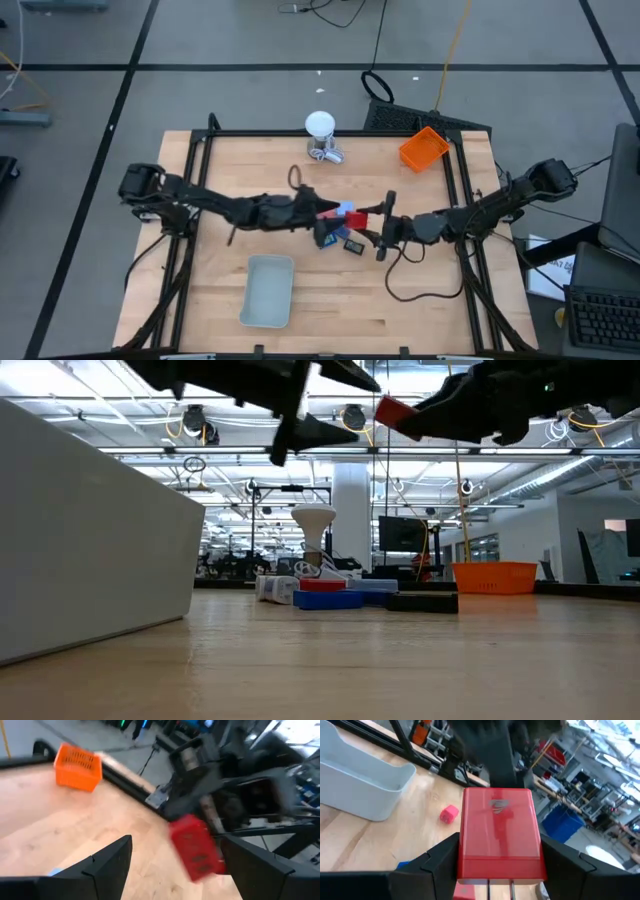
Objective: Pick & Place Office items
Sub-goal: Put the bottom red charger adapter into the gray bin
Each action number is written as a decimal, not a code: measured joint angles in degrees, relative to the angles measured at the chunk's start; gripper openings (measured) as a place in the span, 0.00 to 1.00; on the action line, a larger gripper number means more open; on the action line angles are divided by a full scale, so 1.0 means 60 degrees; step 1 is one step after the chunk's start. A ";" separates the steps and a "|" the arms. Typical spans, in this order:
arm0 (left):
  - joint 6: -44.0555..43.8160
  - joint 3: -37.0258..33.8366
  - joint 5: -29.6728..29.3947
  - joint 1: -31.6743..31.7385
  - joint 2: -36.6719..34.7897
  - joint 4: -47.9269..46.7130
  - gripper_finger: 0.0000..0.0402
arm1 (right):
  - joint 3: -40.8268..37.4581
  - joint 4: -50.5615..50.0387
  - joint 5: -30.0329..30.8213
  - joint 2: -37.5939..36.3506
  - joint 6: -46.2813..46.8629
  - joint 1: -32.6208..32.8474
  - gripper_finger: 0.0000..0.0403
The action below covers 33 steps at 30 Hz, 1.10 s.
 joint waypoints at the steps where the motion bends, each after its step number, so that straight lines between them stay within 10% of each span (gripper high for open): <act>1: -0.0172 0.0197 0.0222 0.0092 0.0147 -0.0153 0.76 | -0.0003 -0.0018 0.0045 0.0000 -0.0076 -0.0002 0.55; 10: -0.0603 0.0999 0.1889 0.0384 0.0689 -0.0399 0.76 | -0.0001 0.0176 0.0015 -0.0006 -0.0253 -0.0017 0.55; 33: -0.0818 0.1580 0.1061 0.0319 0.0678 -0.1599 0.76 | 0.0000 -0.0139 0.0998 0.0000 -0.0240 -0.0040 0.54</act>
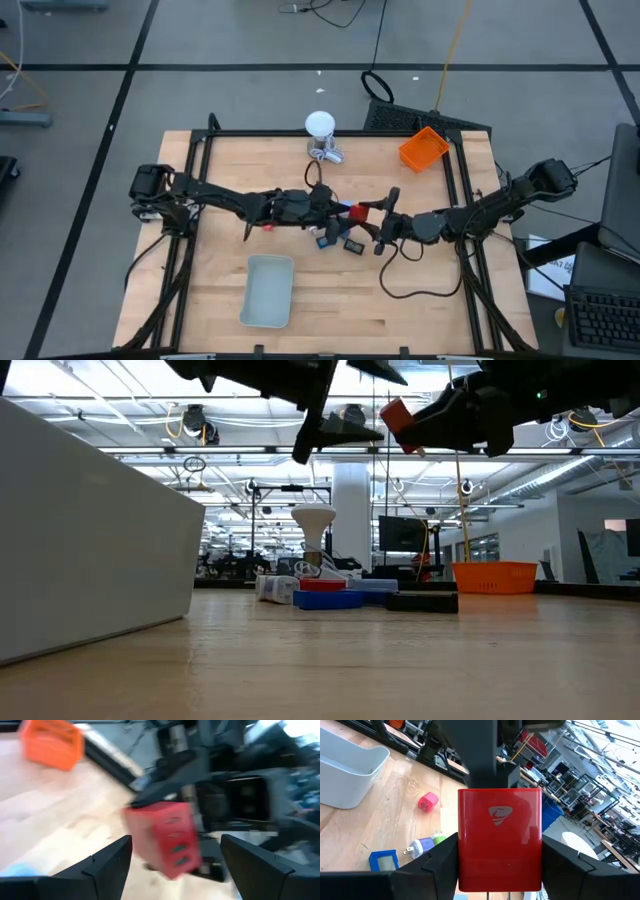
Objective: Pick & Place Office items
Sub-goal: Put the bottom red charger adapter into the gray bin
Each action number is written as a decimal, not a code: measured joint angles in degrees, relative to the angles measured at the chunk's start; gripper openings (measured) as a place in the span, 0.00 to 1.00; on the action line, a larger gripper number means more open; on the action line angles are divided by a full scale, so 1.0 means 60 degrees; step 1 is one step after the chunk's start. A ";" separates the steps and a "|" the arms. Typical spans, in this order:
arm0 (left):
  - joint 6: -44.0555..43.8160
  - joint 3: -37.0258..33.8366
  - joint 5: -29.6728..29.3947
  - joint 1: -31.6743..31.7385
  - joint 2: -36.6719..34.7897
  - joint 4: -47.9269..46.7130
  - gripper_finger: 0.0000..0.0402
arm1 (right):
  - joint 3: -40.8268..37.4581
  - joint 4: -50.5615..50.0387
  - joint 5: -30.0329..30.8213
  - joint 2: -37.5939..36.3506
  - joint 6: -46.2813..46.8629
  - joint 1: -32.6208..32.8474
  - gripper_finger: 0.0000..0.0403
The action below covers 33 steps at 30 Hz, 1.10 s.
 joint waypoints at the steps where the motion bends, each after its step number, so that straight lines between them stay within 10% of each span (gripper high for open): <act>1: 0.0000 0.0178 -0.0043 0.0037 0.0005 -0.0459 0.76 | 0.0000 0.0002 0.0000 0.0000 0.0002 0.0000 0.54; 33: 0.0743 0.3073 -0.0411 -0.0011 0.1254 -0.3815 0.72 | -0.0007 -0.0153 0.0025 -0.0007 0.0071 -0.0015 0.56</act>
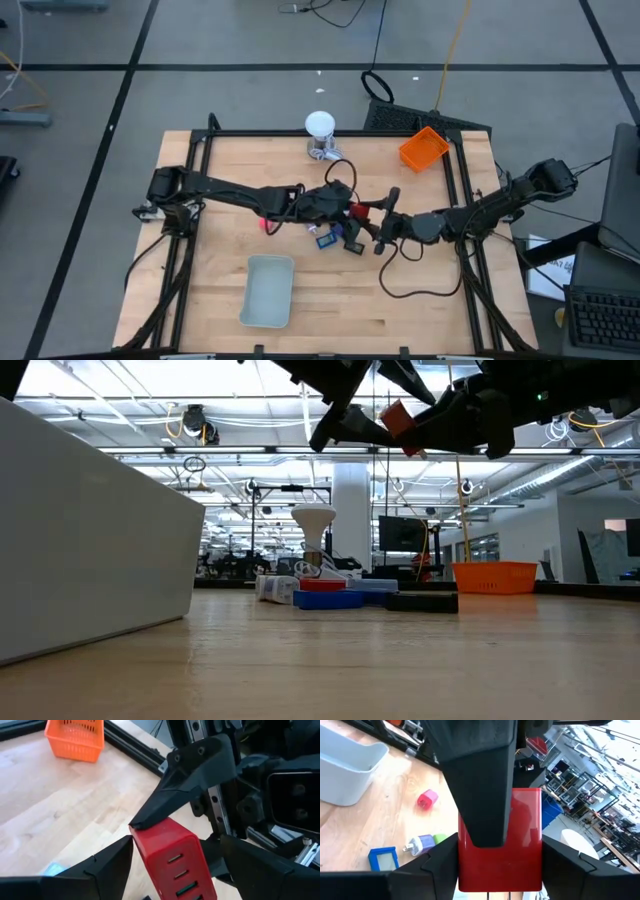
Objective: Pick & Place Office items
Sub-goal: Put the bottom red charger adapter into the gray bin
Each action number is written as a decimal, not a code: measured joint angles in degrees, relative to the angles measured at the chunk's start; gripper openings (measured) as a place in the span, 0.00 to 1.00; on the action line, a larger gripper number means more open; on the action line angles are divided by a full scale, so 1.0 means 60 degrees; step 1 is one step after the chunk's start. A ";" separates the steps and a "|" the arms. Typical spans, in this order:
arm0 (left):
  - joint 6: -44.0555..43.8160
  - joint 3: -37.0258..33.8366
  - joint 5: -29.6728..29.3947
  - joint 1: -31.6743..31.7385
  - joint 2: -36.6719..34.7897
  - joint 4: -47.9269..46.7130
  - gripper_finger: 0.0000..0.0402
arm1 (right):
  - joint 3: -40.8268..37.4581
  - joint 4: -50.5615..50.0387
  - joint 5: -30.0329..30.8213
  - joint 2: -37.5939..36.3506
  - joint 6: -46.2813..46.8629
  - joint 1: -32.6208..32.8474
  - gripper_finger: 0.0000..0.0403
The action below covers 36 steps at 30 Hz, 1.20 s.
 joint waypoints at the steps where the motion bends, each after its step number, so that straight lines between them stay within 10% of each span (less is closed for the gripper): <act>1: -0.0004 0.0000 0.0062 0.0022 0.0003 -0.0034 0.71 | 0.0000 -0.0034 -0.0002 0.0002 0.0000 0.0000 0.56; 15: 0.0149 -0.0004 0.0274 0.0187 0.0003 -0.0352 0.39 | 0.0000 -0.0056 0.0080 0.0007 -0.0080 0.0002 0.56; 27: 0.1120 -0.0015 0.0465 0.0322 -0.0240 -0.0438 0.37 | 0.0016 0.0154 0.0529 0.0004 -0.0044 0.0205 0.59; 36: 0.2300 -0.0131 -0.1257 -0.0209 -0.2059 -0.1352 0.29 | -0.0011 0.0692 0.0664 0.0002 0.0016 0.0602 0.59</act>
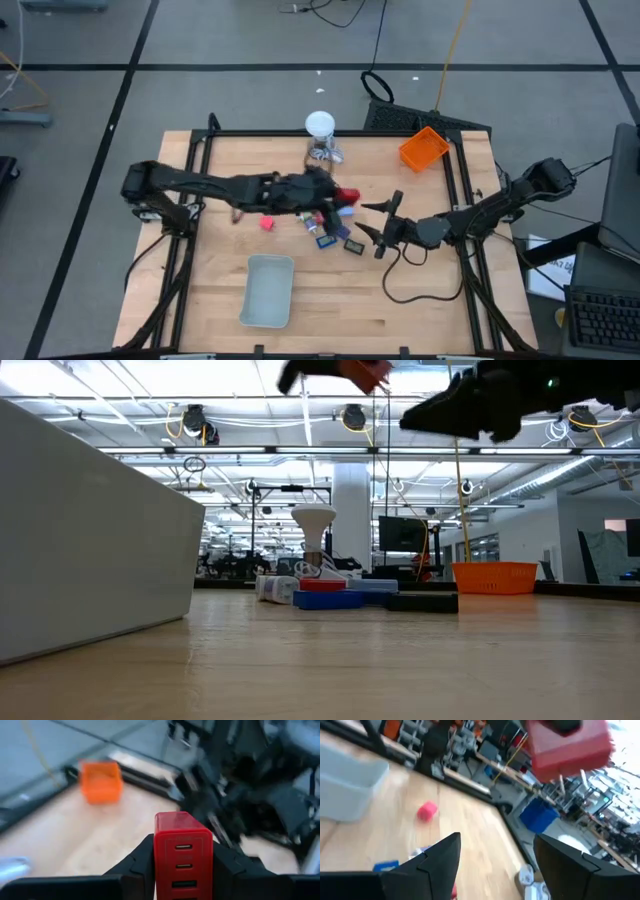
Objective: Pick & Place Office items
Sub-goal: Put the bottom red charger adapter into the gray bin
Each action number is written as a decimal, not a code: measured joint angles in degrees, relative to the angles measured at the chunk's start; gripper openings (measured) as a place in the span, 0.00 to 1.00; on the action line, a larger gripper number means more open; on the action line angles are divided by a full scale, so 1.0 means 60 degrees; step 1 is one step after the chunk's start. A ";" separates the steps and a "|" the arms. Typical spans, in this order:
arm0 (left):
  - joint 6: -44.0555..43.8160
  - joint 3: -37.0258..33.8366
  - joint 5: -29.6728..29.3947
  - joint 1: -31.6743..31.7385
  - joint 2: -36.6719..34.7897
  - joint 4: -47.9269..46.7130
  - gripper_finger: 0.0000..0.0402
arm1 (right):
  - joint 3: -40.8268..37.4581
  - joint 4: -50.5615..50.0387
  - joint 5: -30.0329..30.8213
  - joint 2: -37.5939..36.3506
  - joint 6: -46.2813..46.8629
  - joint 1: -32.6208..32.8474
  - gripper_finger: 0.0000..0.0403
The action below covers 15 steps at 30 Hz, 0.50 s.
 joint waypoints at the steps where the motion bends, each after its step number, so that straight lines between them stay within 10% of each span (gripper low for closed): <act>1: 0.0054 -0.0155 -0.0376 -0.0136 -0.0213 -0.0075 0.30 | 0.0002 0.0114 0.0000 -0.0037 -0.0008 0.0032 0.59; 15: -0.0865 -0.4707 -0.1930 -0.2561 -0.3838 0.1336 0.29 | 0.0007 0.0187 0.0017 -0.0221 0.0416 0.0174 0.59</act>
